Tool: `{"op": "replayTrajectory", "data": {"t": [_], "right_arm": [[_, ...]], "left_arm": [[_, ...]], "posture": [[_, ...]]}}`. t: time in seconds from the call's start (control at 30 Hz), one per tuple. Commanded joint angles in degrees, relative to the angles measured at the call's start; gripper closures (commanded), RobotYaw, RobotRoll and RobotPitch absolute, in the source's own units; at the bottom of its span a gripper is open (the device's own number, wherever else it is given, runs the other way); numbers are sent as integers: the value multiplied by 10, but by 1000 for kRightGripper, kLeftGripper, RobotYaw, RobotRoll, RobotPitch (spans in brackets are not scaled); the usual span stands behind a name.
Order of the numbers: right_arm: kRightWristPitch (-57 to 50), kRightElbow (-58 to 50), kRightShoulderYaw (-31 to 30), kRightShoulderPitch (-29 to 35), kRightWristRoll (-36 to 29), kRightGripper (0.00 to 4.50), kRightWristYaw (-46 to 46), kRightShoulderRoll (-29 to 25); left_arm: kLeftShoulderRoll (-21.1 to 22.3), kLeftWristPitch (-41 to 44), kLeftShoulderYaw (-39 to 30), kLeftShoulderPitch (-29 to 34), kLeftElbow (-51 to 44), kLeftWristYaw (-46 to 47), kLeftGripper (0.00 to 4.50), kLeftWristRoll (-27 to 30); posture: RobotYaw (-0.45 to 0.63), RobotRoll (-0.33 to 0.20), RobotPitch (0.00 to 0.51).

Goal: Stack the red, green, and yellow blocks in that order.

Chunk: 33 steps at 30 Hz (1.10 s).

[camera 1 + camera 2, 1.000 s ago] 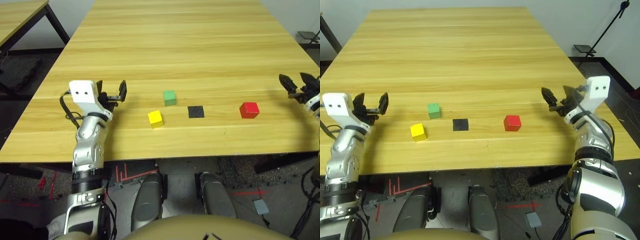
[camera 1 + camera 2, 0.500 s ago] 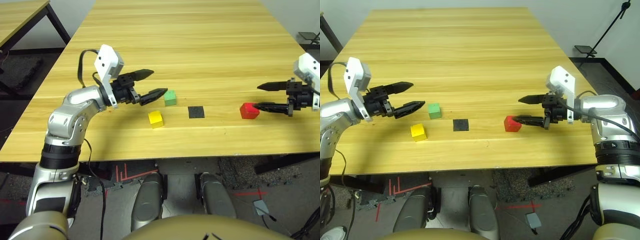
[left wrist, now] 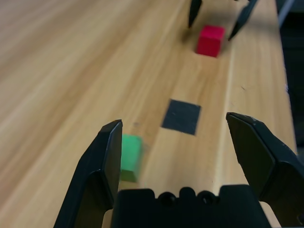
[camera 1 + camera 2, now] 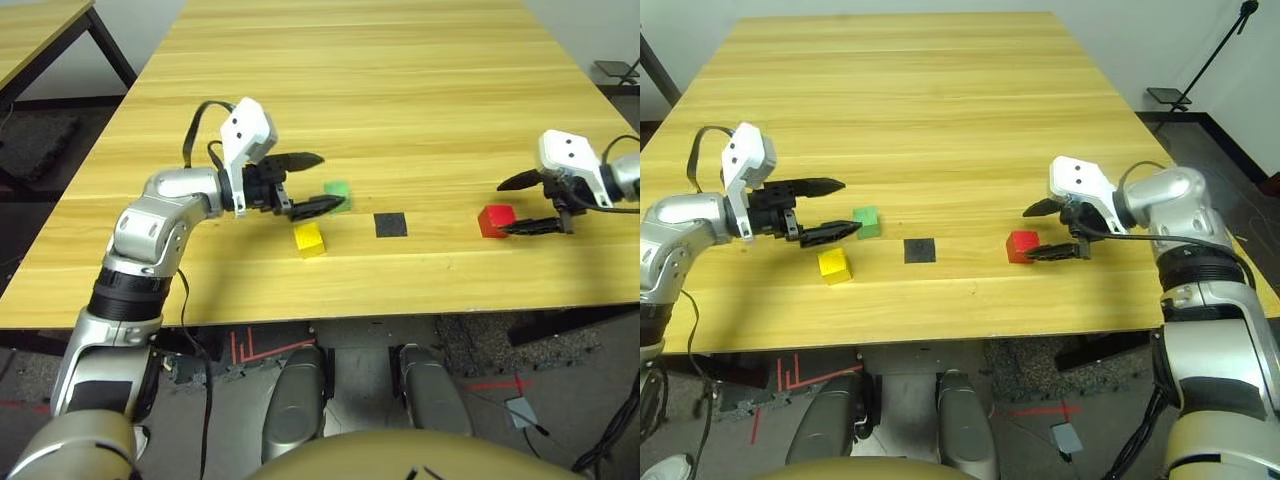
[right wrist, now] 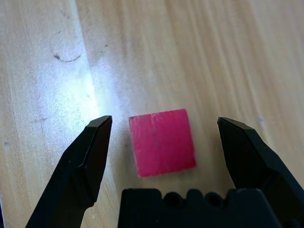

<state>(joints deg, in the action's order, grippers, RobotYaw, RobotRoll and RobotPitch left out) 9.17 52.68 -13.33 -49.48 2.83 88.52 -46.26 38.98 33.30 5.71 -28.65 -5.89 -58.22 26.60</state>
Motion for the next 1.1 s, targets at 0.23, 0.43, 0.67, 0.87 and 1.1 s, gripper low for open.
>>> {"op": "replayTrajectory", "data": {"t": [0.23, 0.43, 0.67, 0.87, 1.1], "right_arm": [[50, 81, -24, -37, 58, 1657, -21, 31], [25, 76, -29, -79, 75, 2447, -16, 56], [-84, -50, -41, -100, 61, 2447, 7, 152], [-93, -43, -68, -113, 88, 2447, -37, 216], [-100, -20, -88, -125, 100, 2447, -60, 246]], "left_arm": [[8, 34, -8, 16, -43, 18, 0, -1], [20, 51, -27, 34, -67, 33, 0, 5], [24, 79, -29, 34, -82, 47, 0, 9], [24, 96, -27, 31, -88, 65, 0, 6], [21, 106, -32, 35, -98, 88, 0, 8]], "posture": [[276, -148, 95], [313, -155, 94], [346, -168, 83], [397, -179, 81], [440, -195, 84]]}}
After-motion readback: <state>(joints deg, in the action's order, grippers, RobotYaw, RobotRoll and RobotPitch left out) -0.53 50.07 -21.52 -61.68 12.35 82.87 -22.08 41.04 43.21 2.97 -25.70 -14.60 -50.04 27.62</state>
